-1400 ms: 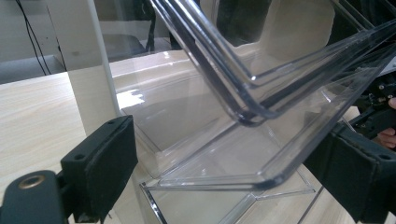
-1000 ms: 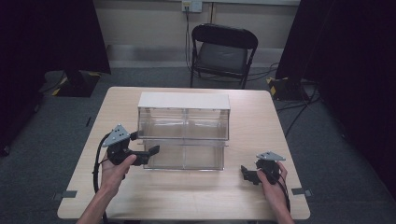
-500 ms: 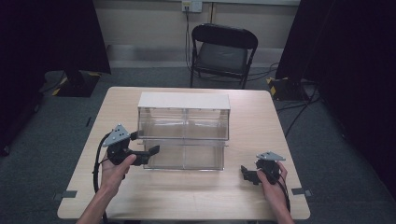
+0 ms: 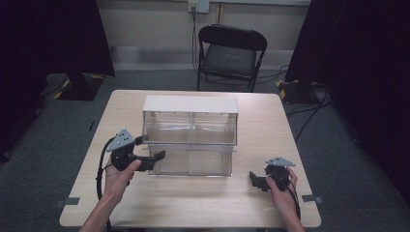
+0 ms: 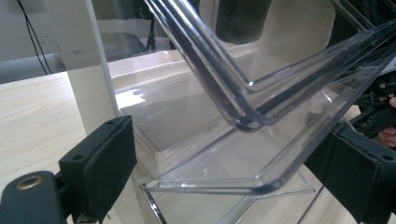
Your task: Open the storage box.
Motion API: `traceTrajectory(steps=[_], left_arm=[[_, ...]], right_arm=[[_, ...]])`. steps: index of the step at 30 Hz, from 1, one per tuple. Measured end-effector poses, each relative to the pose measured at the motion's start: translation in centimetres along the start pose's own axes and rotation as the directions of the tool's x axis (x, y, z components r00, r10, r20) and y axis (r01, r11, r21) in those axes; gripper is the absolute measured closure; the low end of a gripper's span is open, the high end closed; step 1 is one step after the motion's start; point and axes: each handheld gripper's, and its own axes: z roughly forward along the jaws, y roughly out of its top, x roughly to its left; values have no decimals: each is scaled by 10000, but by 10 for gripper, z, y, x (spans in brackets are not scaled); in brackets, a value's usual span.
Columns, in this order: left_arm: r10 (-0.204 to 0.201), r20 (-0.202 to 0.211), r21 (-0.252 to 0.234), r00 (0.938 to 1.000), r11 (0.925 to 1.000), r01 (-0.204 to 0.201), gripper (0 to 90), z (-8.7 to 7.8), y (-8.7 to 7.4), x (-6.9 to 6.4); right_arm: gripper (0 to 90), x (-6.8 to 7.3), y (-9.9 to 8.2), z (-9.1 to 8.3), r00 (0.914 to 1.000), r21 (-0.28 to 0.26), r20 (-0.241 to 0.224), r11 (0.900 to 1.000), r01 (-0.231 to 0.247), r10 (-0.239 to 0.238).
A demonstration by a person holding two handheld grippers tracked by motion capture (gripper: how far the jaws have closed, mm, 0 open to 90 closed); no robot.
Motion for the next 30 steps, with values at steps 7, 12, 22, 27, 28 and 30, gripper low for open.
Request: traceTrajectory(steps=[7,12,22,27,28,30], left_arm=[[2,1,3,10000,10000,-2,94,0,0,0],[7,5,7,10000,10000,-7,94,0,0,0],[81,-34,18,10000,10000,-81,90,0,1,0],[83,-33,35,10000,10000,-83,89,0,1,0],[83,-33,31,10000,10000,-83,90,0,1,0],[76,-11,28,10000,10000,-76,88,0,1,0]], right_arm=[[86,0,0,0,10000,1,-12,10000,8,-8],[86,0,0,0,10000,3,-10,10000,7,-7],[86,0,0,0,10000,-1,0,10000,0,0],[86,0,0,0,10000,2,-17,10000,8,-8],[86,0,0,0,10000,2,-16,10000,8,-8],[86,0,0,0,10000,0,-17,10000,7,-7]])
